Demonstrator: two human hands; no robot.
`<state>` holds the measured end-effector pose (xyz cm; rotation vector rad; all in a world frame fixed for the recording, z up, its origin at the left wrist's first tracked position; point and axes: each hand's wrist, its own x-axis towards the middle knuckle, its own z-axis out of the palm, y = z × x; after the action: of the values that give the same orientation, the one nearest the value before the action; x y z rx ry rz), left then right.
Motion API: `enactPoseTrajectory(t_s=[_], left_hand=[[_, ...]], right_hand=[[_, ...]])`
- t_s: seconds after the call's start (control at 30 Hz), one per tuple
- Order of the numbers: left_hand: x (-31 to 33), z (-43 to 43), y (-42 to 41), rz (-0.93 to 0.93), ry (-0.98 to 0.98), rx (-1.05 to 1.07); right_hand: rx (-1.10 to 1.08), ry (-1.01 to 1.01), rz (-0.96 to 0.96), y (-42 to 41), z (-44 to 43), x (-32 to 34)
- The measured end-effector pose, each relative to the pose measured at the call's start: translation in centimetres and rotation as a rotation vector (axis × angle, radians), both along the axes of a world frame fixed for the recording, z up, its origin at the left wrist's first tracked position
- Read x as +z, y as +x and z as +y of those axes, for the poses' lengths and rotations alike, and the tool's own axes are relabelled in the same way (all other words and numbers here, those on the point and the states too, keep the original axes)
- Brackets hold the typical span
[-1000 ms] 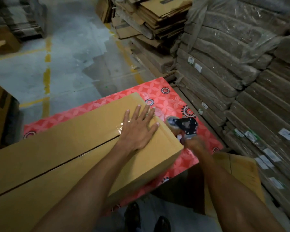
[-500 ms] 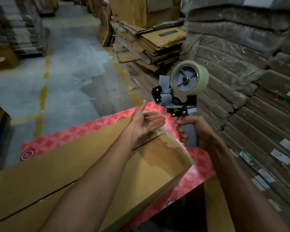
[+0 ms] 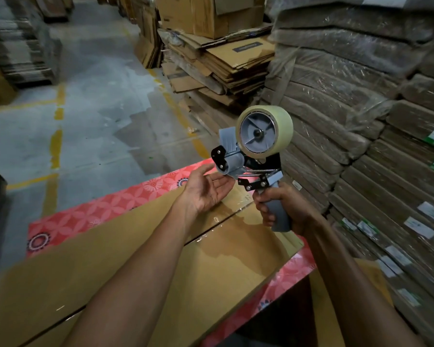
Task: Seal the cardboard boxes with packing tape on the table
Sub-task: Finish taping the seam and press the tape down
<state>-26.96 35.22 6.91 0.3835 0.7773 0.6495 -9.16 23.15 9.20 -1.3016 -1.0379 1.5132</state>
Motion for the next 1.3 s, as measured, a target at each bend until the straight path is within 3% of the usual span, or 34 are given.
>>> enactPoseTrajectory(t_s=[0.17,0.37,0.67,0.8,1.0,1.3], left_hand=[[-0.1,0.8,0.7,0.144,0.100,-0.026],[1.4,3.2,1.2,0.433,0.491,-0.256],[1.4,8.8,0.4,0.674,0.548,-0.364],[0.3,9.2,1.0,0.745,0.652,-0.271],[-2.2,9.4,1.1,0.769,0.684,-0.041],[-4.6,10.3,1.7,0.749,0.539,-0.019]], right_hand=[[-0.054,0.022,-0.057,0.1,-0.3,0.1],[-0.145,0.003,-0.176,0.2,-2.3,-0.1],[-0.292,-0.130,-0.133,-0.4,-5.5,-0.3],[-0.254,-0.179,-0.215,-0.1,-4.2,-1.1],[-0.283,-0.181,-0.217,0.2,-2.0,-1.5],[-0.266,-0.205,-0.201,0.6,-1.1,-1.9]])
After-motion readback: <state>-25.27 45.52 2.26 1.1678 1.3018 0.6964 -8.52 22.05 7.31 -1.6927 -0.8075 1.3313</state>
